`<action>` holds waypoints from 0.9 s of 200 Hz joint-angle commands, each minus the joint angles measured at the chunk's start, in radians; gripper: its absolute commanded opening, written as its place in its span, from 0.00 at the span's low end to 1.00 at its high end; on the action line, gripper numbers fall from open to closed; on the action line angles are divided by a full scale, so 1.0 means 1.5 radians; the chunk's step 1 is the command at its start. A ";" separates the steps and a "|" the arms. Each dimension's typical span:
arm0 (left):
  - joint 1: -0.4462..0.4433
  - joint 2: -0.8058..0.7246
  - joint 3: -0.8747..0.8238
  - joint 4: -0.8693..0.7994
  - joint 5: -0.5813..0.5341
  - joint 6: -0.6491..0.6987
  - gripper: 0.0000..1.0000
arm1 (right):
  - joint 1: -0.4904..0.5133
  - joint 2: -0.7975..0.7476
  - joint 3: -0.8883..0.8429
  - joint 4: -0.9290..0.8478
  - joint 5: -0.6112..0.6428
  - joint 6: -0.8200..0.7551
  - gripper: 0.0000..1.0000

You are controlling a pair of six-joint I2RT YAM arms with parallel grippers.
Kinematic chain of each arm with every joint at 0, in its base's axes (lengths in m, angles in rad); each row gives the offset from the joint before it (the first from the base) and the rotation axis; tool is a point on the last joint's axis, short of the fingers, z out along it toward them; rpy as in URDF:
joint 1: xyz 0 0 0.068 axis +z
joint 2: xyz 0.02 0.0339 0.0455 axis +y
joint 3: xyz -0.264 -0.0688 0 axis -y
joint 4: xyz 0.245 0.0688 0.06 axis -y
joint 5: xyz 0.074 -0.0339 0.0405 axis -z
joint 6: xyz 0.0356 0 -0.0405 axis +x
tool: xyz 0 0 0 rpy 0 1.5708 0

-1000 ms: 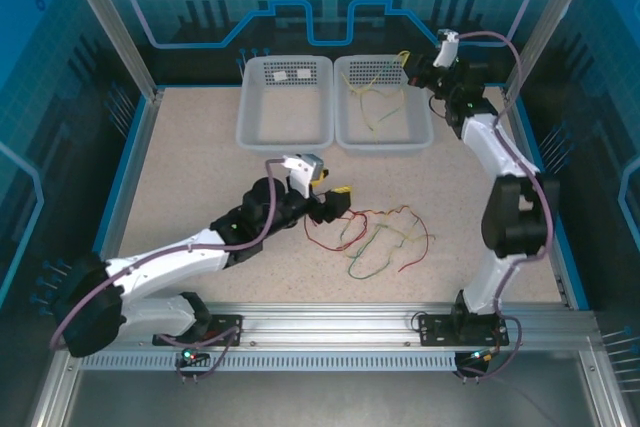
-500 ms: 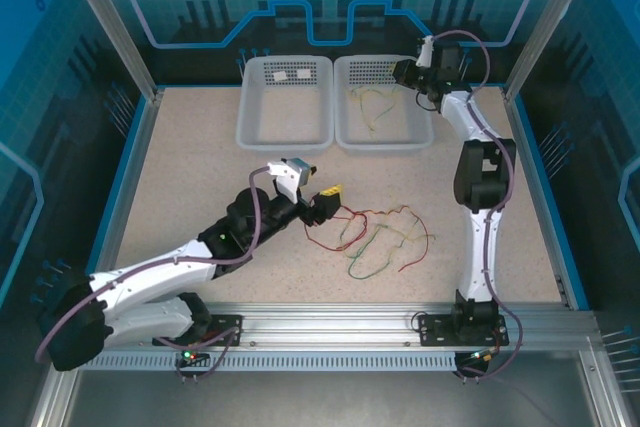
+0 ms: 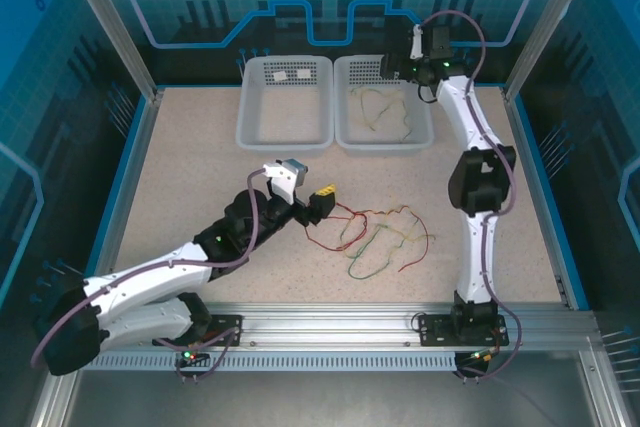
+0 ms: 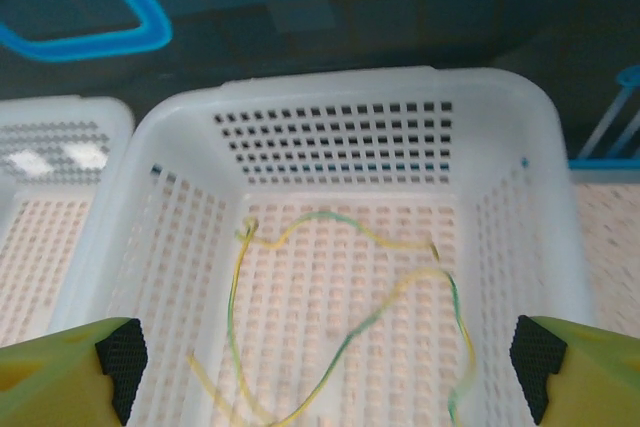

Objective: Untangle the cables

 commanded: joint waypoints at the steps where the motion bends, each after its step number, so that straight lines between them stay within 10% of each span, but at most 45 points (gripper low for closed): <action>1: 0.015 0.046 0.021 -0.029 0.005 -0.038 0.83 | 0.031 -0.220 -0.207 0.026 -0.006 -0.041 0.95; 31: 0.031 0.122 0.067 -0.069 0.068 -0.061 0.79 | 0.042 -0.521 -0.678 0.301 -0.121 0.010 0.91; 55: 0.034 0.182 0.103 -0.091 0.127 -0.066 0.78 | 0.054 -0.634 -0.848 0.289 -0.141 0.050 0.85; 121: 0.021 0.336 0.192 -0.162 0.206 -0.084 0.75 | 0.051 -0.737 -0.989 0.032 -0.086 0.059 0.68; 180: -0.007 0.347 0.218 -0.215 0.151 -0.066 0.75 | 0.000 -0.623 -0.977 -0.033 -0.109 0.033 0.66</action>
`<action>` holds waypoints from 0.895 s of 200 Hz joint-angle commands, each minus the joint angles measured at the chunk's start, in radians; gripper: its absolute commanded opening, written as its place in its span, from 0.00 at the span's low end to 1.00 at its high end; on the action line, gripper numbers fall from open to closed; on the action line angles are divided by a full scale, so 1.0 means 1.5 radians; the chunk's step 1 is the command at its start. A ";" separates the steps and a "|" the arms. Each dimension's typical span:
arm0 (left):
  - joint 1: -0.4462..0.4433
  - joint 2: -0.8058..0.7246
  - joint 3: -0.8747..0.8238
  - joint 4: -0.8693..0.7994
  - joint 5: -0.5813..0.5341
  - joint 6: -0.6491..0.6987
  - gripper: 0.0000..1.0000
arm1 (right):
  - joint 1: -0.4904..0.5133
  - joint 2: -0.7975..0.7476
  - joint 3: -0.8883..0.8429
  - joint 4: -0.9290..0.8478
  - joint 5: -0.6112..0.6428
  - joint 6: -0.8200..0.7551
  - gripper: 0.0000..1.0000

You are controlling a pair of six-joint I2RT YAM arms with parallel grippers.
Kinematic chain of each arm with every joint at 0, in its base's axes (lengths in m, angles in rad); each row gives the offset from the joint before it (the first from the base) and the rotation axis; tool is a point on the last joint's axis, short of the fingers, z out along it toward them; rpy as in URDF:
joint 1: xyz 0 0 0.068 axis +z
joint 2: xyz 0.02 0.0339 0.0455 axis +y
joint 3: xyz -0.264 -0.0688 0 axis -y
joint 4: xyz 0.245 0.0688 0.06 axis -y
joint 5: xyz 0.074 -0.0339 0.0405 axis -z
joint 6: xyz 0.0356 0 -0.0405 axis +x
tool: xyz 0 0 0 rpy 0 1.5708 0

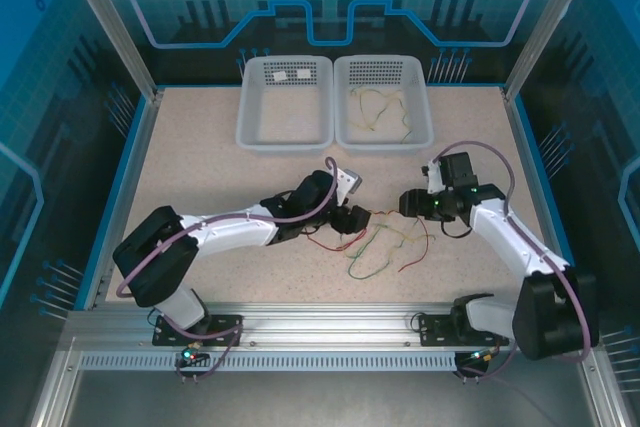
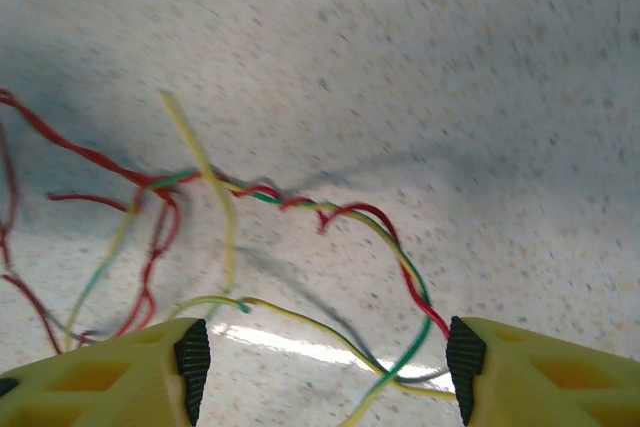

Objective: Untangle the cables

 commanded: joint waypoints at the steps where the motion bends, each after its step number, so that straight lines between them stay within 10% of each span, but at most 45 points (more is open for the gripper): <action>1: -0.003 -0.016 0.010 -0.023 -0.024 0.003 0.75 | -0.019 0.040 0.014 -0.057 -0.013 -0.016 0.66; 102: -0.002 -0.049 -0.014 0.006 -0.072 0.003 0.75 | -0.018 0.057 0.040 -0.050 -0.042 -0.037 0.00; 179: 0.008 -0.119 -0.041 0.035 -0.110 0.013 0.76 | 0.012 -0.016 0.118 -0.076 -0.029 -0.010 0.00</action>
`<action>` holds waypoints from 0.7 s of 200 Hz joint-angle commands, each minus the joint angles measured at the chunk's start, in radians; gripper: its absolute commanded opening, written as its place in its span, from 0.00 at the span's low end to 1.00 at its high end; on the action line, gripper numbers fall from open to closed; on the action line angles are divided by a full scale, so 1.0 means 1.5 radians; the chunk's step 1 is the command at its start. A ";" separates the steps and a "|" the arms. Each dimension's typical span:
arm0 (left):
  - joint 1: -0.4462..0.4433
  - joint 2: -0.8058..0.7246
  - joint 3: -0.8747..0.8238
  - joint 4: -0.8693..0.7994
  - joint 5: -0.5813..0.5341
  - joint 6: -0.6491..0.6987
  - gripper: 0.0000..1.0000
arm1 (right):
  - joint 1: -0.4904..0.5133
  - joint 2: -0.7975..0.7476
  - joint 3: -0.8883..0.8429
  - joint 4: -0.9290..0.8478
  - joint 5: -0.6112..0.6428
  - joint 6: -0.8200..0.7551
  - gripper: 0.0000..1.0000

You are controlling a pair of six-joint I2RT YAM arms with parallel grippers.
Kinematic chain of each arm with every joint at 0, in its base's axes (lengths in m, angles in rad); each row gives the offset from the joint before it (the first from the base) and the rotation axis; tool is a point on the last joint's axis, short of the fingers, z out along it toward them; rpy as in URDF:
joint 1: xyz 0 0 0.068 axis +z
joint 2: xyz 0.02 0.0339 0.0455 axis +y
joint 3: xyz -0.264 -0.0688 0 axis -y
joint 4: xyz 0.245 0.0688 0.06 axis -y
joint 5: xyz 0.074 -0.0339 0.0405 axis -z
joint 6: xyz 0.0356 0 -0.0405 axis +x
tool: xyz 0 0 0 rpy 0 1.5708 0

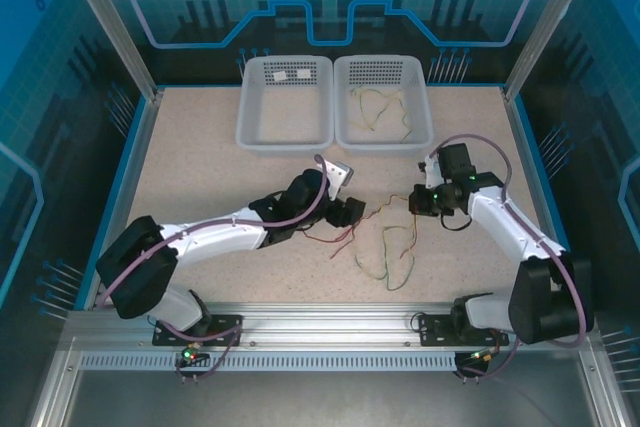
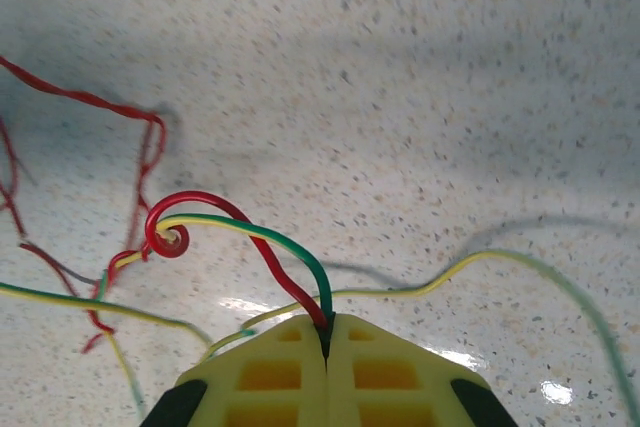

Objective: Untangle the cables

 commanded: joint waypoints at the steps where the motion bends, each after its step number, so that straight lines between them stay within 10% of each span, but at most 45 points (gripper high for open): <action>1: 0.010 -0.045 -0.022 0.034 -0.021 0.009 0.76 | 0.009 -0.044 0.047 -0.025 -0.002 0.013 0.00; 140: 0.125 -0.096 -0.057 -0.102 -0.046 -0.083 0.77 | -0.118 -0.098 0.049 -0.020 -0.005 0.063 0.00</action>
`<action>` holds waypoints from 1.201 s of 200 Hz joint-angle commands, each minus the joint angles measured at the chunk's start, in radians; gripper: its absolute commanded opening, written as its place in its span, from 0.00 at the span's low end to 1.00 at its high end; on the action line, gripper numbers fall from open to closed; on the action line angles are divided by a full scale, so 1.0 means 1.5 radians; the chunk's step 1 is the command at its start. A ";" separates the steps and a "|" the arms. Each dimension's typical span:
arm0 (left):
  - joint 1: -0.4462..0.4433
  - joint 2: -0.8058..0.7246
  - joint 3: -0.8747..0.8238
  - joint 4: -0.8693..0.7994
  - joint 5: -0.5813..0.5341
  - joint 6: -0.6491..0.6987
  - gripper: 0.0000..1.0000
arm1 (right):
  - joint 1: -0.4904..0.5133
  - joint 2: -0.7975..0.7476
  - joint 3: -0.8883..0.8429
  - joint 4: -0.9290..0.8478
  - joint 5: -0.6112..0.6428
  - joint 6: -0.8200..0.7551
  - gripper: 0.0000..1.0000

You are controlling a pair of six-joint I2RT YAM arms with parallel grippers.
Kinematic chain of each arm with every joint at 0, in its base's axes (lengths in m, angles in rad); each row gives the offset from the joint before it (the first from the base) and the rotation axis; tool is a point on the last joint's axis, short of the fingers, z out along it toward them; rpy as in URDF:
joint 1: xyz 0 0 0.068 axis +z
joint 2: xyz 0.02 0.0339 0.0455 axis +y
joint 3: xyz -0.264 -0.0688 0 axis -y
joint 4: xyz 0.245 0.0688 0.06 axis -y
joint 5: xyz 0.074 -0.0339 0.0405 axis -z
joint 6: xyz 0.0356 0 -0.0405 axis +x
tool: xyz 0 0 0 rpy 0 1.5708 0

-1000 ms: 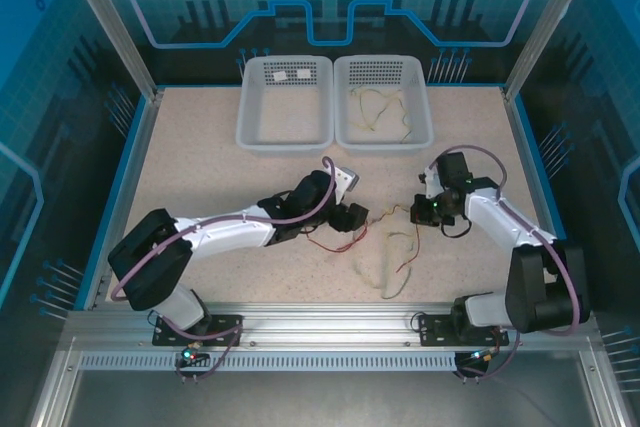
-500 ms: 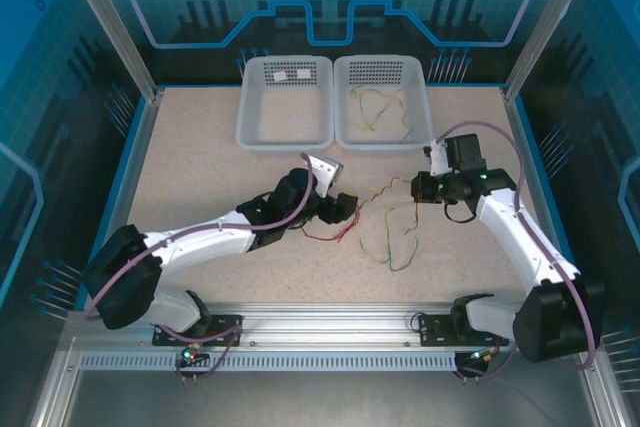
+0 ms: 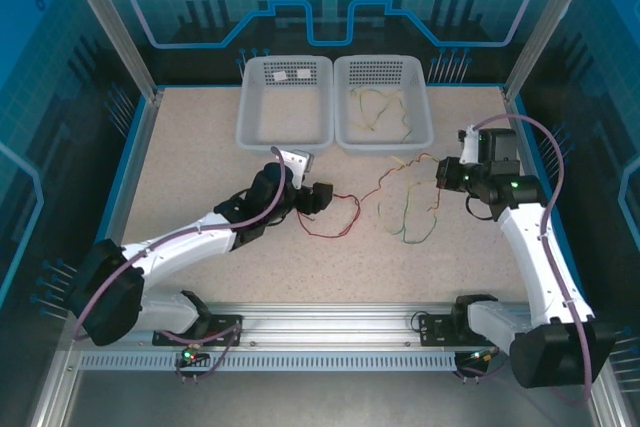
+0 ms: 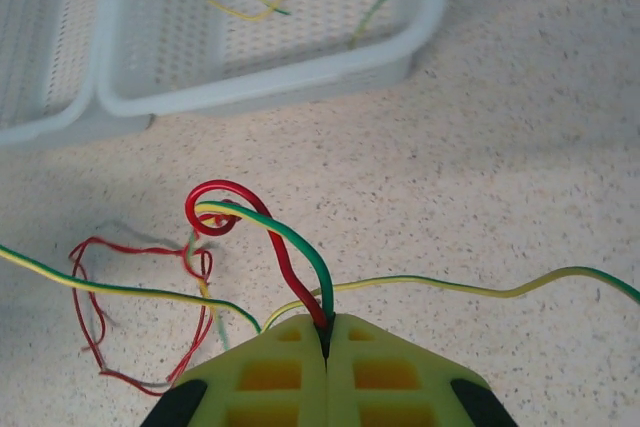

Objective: Untangle the cables

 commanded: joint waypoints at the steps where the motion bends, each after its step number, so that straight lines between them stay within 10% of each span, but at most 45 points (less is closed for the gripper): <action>1: 0.017 0.025 0.023 -0.074 -0.018 -0.047 0.77 | -0.019 0.042 -0.040 0.008 -0.045 0.030 0.00; 115: -0.053 0.196 0.120 -0.258 -0.089 -0.087 0.62 | -0.036 0.188 -0.102 0.077 0.029 0.044 0.06; 166: -0.066 0.248 0.113 -0.238 -0.108 -0.100 0.61 | -0.033 0.169 -0.104 0.106 -0.005 0.058 0.45; 240: -0.064 0.262 0.113 -0.213 -0.165 -0.077 0.03 | 0.064 -0.006 -0.099 0.113 0.102 0.042 0.66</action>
